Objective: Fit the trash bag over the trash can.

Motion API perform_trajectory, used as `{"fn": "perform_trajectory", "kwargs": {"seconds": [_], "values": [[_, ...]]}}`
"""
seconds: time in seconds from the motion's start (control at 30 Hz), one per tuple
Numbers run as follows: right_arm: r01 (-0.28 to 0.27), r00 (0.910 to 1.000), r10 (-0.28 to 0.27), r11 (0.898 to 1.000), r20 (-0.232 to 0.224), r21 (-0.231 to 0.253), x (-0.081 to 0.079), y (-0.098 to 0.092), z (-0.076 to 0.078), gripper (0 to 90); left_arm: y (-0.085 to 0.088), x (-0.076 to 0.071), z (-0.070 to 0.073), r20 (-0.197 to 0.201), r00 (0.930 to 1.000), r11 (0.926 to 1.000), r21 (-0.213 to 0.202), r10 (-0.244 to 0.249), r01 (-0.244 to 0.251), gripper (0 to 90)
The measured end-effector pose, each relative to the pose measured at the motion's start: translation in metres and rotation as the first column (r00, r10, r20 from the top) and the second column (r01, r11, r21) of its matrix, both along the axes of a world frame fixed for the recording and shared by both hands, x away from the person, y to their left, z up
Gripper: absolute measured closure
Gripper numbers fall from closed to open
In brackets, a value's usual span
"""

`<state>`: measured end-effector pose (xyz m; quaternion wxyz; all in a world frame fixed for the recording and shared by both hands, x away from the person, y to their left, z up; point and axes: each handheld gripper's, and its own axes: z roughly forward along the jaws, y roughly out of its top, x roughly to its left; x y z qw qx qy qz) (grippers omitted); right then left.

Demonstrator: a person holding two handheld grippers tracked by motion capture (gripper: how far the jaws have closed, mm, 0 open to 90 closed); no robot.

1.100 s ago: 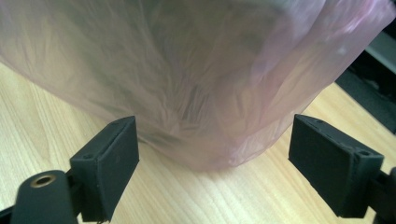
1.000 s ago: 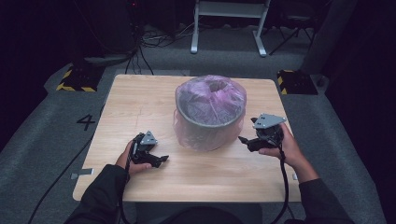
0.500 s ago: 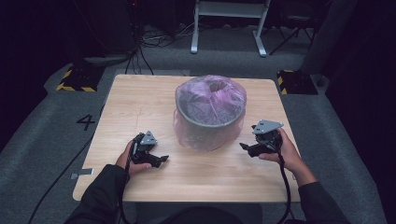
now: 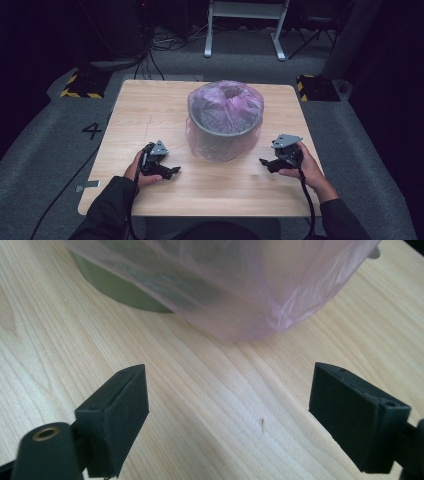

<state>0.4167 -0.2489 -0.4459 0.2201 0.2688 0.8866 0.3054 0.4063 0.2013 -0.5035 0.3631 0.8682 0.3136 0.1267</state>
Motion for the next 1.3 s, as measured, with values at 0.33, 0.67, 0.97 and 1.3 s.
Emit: {"fn": "perform_trajectory", "kwargs": {"seconds": [0.33, 0.67, 0.97, 1.3], "values": [[0.026, 0.9990, -0.026, 1.000, -0.037, -0.001, -0.004, -0.011, -0.013, 16.5, 0.000, 0.000, 0.000, -0.001, 1.0000, 1.0000, -0.001, 0.000, 0.000, 14.8], [0.047, 0.9974, -0.047, 0.999, -0.055, 0.001, -0.009, -0.017, -0.023, 16.7, 0.000, 0.000, 0.000, 0.000, 1.0000, 1.0000, 0.000, 0.000, 0.000, 14.8], [0.060, 0.9957, -0.060, 0.998, -0.070, 0.008, -0.012, -0.023, -0.032, 16.7, 0.000, 0.000, 0.000, 0.000, 1.0000, 1.0000, 0.001, -0.001, 0.001, 14.8], [0.092, 0.9935, -0.089, 0.995, -0.071, 0.036, -0.016, -0.031, -0.044, 17.4, 0.000, 0.000, 0.000, 0.000, 1.0000, 1.0000, 0.001, -0.001, 0.001, 14.8]]}}
